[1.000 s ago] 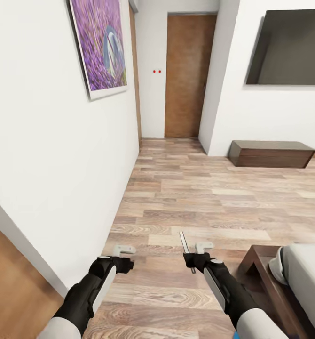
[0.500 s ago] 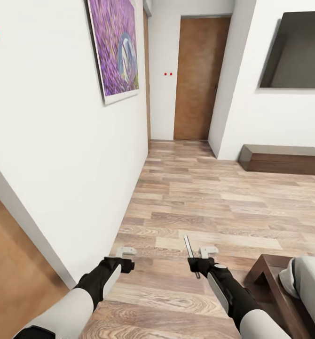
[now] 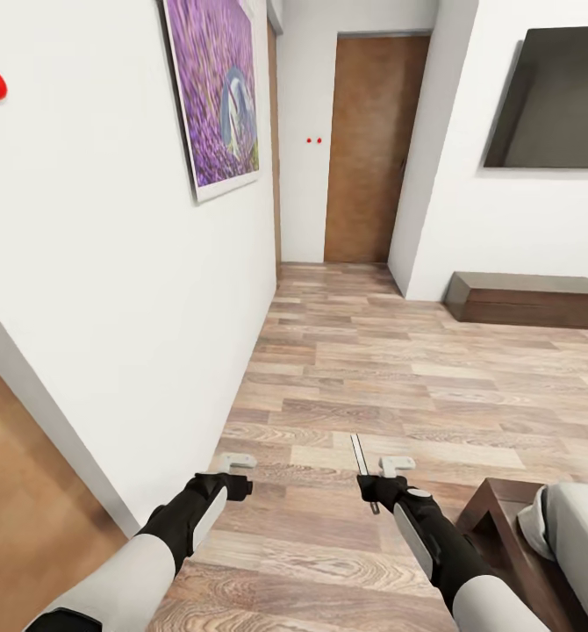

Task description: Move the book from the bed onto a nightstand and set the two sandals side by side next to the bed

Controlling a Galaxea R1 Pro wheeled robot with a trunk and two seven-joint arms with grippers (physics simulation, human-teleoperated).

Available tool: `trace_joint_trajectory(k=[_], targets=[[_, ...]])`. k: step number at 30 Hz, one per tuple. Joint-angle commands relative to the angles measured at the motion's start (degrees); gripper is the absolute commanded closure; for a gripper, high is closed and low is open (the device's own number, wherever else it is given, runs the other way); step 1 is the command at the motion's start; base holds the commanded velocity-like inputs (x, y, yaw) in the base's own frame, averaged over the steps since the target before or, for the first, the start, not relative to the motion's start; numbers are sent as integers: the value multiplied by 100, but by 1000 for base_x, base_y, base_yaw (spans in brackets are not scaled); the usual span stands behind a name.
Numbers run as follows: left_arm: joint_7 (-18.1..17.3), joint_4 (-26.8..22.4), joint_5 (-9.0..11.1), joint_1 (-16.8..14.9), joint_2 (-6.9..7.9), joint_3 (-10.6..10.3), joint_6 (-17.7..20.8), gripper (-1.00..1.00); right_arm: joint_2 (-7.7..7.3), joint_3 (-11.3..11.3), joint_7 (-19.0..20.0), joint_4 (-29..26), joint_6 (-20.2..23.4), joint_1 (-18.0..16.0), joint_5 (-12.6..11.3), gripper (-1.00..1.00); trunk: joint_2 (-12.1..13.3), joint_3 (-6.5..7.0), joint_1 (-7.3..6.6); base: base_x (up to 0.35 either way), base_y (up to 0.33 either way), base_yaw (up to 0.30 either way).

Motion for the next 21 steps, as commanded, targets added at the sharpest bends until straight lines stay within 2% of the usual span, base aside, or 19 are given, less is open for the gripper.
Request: trace_joint_trajectory(k=[1,7,10,21], targets=[[49,-11,58,-2,5,-41,27,-100,0,3,1,-9,26,-2,-38,100,-1,-5,-1,0,0,0],[40,-106,43,-2,5,-42,14,-100,7,7,-8,-32,30,-2,-38,100,-1,-5,-1,2,0,-14],[36,-201,42,-2,5,-42,18,-100,7,10,-2,-38,35,-2,-33,100,-1,-5,-1,130,0,-159],[33,-271,37,-2,5,-47,61,-100,4,16,7,-42,40,-2,-26,100,-1,-5,-1,279,92,-258]])
